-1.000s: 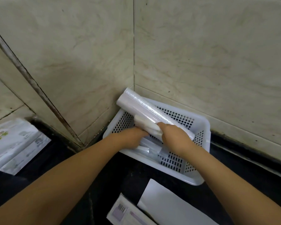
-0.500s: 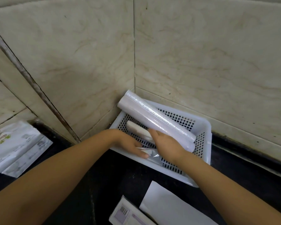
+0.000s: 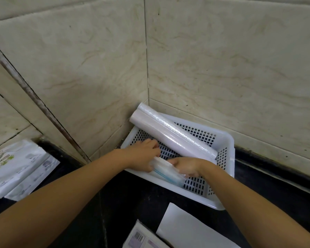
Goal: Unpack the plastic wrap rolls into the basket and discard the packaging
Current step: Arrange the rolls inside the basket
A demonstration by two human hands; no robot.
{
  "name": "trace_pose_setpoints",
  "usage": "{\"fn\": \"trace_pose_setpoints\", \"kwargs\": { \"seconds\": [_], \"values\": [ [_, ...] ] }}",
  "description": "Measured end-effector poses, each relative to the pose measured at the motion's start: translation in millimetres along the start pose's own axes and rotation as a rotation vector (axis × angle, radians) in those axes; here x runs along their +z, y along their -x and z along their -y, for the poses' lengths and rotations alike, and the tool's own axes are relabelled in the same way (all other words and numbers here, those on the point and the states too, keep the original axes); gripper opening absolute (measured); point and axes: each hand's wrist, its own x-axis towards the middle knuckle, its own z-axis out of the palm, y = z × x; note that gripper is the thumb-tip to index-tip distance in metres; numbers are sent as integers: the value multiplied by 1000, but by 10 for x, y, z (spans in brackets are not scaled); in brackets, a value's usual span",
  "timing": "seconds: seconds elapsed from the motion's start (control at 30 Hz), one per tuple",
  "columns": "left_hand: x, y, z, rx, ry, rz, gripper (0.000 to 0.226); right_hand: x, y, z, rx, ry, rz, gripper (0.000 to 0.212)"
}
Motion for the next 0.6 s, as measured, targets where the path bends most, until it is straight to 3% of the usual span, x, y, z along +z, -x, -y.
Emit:
{"fn": "trace_pose_setpoints", "kwargs": {
  "seconds": [0.07,0.17,0.23,0.3,0.37,0.47,0.6],
  "values": [
    [38,-20,-28,0,94,1,38,7,50,58,-14,164,-19,53],
    [71,-99,-53,-67,149,167,13,-8,202,162,-73,470,-113,36],
    [56,-159,-47,-116,141,288,19,-51,332,187,-138,516,-321,32],
    [20,-229,-50,-153,155,350,25,-124,426,187,-237,449,-633,27],
    [-6,-290,-67,-176,161,326,32,-158,422,153,-260,468,-841,38],
    [74,-308,-85,-225,94,236,48,-71,250,59,-86,659,-883,59],
    [193,-230,-68,-219,162,100,62,-4,123,21,-92,666,-974,52]
  ]
}}
